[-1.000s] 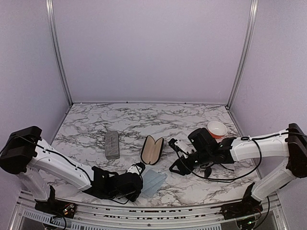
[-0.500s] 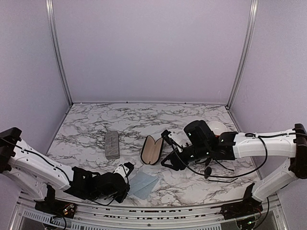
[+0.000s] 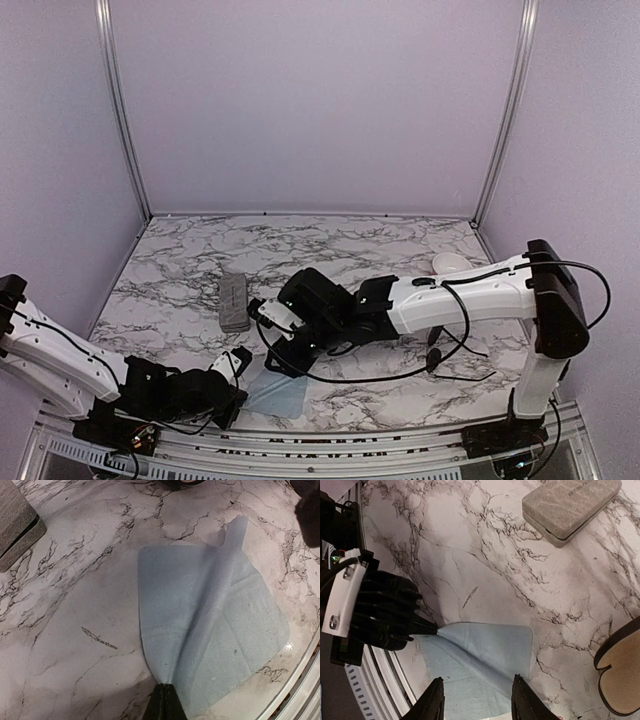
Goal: Organize the sunglasses
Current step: Pick up the glasses cleaning cloth from the center of the board.
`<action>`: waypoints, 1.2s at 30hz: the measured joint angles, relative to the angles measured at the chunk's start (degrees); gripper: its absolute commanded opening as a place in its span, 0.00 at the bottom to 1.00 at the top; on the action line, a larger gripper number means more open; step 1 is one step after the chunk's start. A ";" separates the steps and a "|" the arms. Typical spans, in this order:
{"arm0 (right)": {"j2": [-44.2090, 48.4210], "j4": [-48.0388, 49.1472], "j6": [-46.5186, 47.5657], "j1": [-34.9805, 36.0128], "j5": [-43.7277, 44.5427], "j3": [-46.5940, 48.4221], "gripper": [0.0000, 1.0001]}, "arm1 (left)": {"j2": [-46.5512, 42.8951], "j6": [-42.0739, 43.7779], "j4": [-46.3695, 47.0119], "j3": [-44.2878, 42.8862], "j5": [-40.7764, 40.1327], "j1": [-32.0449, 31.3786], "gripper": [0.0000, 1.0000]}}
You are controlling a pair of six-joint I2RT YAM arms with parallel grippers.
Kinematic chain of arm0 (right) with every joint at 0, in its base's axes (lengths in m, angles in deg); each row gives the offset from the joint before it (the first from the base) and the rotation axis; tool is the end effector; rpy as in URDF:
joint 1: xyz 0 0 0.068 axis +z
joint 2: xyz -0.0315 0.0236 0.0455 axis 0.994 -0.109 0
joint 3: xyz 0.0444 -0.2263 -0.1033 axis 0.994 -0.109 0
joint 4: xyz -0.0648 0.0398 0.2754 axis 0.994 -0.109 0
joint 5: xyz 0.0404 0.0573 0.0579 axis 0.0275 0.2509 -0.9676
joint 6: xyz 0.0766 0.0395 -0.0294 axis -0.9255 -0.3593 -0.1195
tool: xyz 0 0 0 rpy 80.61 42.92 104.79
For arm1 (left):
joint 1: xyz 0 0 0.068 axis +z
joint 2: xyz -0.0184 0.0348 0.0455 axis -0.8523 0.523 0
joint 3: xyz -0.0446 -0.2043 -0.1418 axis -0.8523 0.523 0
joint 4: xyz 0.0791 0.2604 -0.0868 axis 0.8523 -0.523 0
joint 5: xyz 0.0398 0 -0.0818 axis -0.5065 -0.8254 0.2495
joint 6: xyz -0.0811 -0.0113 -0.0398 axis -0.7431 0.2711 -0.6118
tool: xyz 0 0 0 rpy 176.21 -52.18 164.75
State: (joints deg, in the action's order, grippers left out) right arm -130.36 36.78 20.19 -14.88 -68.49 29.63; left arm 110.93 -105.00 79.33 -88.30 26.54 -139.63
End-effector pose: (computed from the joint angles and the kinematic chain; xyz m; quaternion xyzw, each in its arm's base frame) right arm 0.1532 0.4227 0.1474 -0.4525 0.8197 0.2701 0.2246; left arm 0.0741 -0.2593 0.0574 0.2778 0.8719 -0.1995 0.3506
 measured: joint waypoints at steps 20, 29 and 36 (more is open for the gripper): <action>-21.27 -10.19 1.31 0.09 7.54 18.64 0.43 | -4.09 -6.56 4.44 6.29 -1.46 -0.07 0.00; -23.15 -11.32 2.78 0.09 8.61 21.49 0.40 | -3.74 -7.02 4.85 6.32 -1.75 -0.07 0.00; -22.51 -11.52 3.91 0.28 9.03 20.31 0.33 | -3.06 -6.99 5.75 6.29 -1.99 -0.07 0.00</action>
State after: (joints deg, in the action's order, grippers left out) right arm -152.87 25.27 24.10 -14.60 -59.46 49.94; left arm 107.87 -111.99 85.08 -82.01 24.56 -139.70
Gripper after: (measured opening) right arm 0.360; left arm 0.006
